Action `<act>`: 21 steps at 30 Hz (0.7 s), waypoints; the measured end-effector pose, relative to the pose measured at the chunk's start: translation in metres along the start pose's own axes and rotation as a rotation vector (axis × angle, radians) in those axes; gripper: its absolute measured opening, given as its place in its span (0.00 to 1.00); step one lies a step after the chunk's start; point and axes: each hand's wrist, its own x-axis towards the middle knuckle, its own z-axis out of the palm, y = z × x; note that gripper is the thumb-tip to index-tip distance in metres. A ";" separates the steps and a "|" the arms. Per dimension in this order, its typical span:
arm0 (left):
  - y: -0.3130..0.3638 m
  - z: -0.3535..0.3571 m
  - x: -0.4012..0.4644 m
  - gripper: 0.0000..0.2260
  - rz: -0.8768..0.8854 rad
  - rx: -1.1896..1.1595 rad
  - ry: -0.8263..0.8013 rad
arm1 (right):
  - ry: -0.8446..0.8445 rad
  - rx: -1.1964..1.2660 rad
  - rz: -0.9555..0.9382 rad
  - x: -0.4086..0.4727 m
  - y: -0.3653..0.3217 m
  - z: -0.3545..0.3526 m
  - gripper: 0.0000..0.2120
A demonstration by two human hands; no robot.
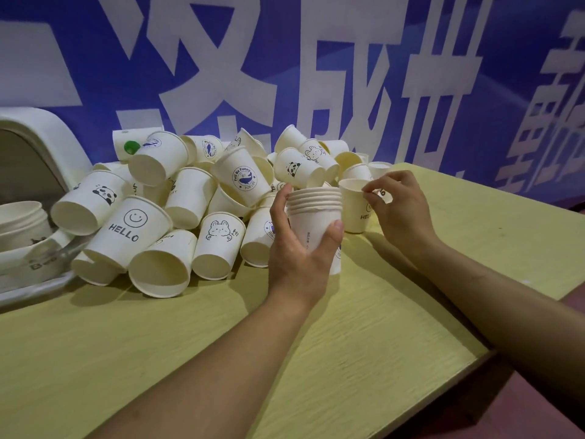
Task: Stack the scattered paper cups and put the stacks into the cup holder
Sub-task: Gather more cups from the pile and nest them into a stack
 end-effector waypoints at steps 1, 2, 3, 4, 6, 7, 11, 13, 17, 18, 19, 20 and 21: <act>0.000 0.000 0.000 0.36 -0.001 0.003 -0.001 | 0.022 0.020 -0.012 0.000 0.000 -0.002 0.08; 0.000 0.000 0.000 0.36 0.000 0.008 -0.003 | 0.053 0.049 -0.025 0.001 -0.001 -0.005 0.08; 0.000 0.000 -0.001 0.37 0.003 0.017 -0.005 | 0.093 0.091 -0.040 0.001 -0.002 -0.009 0.07; -0.001 0.000 -0.001 0.37 0.008 0.031 -0.006 | 0.141 0.150 -0.057 0.001 -0.004 -0.013 0.06; 0.000 0.001 -0.001 0.37 0.032 0.076 -0.010 | 0.236 0.330 -0.092 -0.001 -0.009 -0.024 0.05; 0.000 0.001 -0.002 0.37 0.050 0.108 -0.020 | 0.266 0.457 -0.092 -0.002 -0.011 -0.029 0.05; 0.002 0.002 -0.007 0.38 0.126 0.240 -0.102 | 0.239 0.791 -0.094 -0.007 -0.020 -0.037 0.05; 0.003 0.003 -0.007 0.38 0.150 0.308 -0.163 | 0.186 0.824 -0.143 -0.010 -0.024 -0.037 0.06; 0.002 0.004 -0.006 0.40 0.169 0.378 -0.203 | 0.111 0.786 -0.256 -0.013 -0.028 -0.033 0.08; 0.001 0.004 -0.005 0.40 0.165 0.367 -0.184 | 0.089 0.778 -0.285 -0.014 -0.027 -0.032 0.08; 0.001 0.004 -0.005 0.39 0.158 0.351 -0.162 | 0.070 0.772 -0.315 -0.015 -0.028 -0.031 0.07; 0.000 0.003 -0.004 0.39 0.153 0.338 -0.146 | 0.059 0.768 -0.340 -0.016 -0.028 -0.031 0.07; 0.000 0.003 -0.004 0.39 0.152 0.333 -0.137 | 0.058 0.766 -0.355 -0.016 -0.028 -0.031 0.06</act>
